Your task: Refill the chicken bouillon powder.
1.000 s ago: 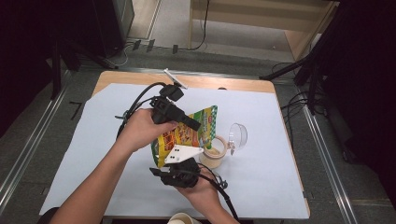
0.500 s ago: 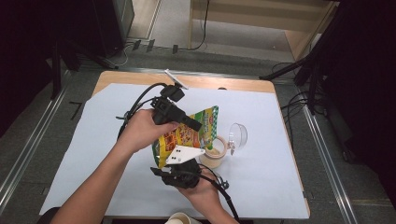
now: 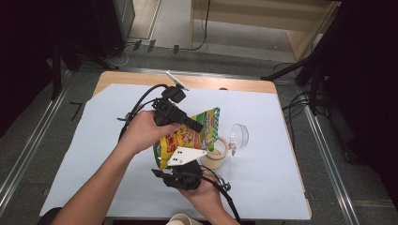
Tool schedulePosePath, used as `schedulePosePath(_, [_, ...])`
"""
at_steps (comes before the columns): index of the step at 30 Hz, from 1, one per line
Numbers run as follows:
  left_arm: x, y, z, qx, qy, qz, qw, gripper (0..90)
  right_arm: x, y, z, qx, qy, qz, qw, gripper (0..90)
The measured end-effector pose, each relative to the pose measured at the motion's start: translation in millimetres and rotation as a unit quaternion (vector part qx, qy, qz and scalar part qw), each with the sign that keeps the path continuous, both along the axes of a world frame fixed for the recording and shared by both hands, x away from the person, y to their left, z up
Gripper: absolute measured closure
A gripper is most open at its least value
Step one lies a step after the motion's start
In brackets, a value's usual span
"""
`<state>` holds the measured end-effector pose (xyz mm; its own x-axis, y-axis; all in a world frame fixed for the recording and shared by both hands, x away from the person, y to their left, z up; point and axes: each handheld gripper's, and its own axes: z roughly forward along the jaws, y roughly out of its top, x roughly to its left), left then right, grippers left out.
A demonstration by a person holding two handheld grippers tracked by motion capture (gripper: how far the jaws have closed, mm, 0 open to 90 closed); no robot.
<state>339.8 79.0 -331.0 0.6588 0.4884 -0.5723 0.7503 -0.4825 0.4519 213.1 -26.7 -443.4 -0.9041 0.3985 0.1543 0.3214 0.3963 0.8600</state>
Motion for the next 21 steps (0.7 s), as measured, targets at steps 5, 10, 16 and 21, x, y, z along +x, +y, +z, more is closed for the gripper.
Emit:
schedulePosePath(5, [-0.4, 0.1, 0.1, 0.002, -0.003, 0.002, 1.0, 74.9, 0.4, 1.4, -1.2, -0.004, -0.004, 0.0, 1.0, 72.1])
schedulePosePath(10, [-0.6, 0.8, 1.0, 0.0, -0.002, 0.002, 1.0, 74.9, -0.5, 1.2, -0.2, -0.003, -0.008, 0.001, 1.0, 71.8])
schedulePosePath(16, [-1.9, -0.4, 1.9, 0.002, -0.01, 0.002, 0.9999, 75.0, 0.0, 1.3, -0.8, -0.004, -0.008, -0.002, 1.0, 72.1])
schedulePosePath(21, [-1.1, -0.9, 1.8, 0.004, -0.009, 0.004, 0.9999, 75.3, 0.4, 1.6, -1.5, -0.003, -0.007, -0.006, 1.0, 72.1])
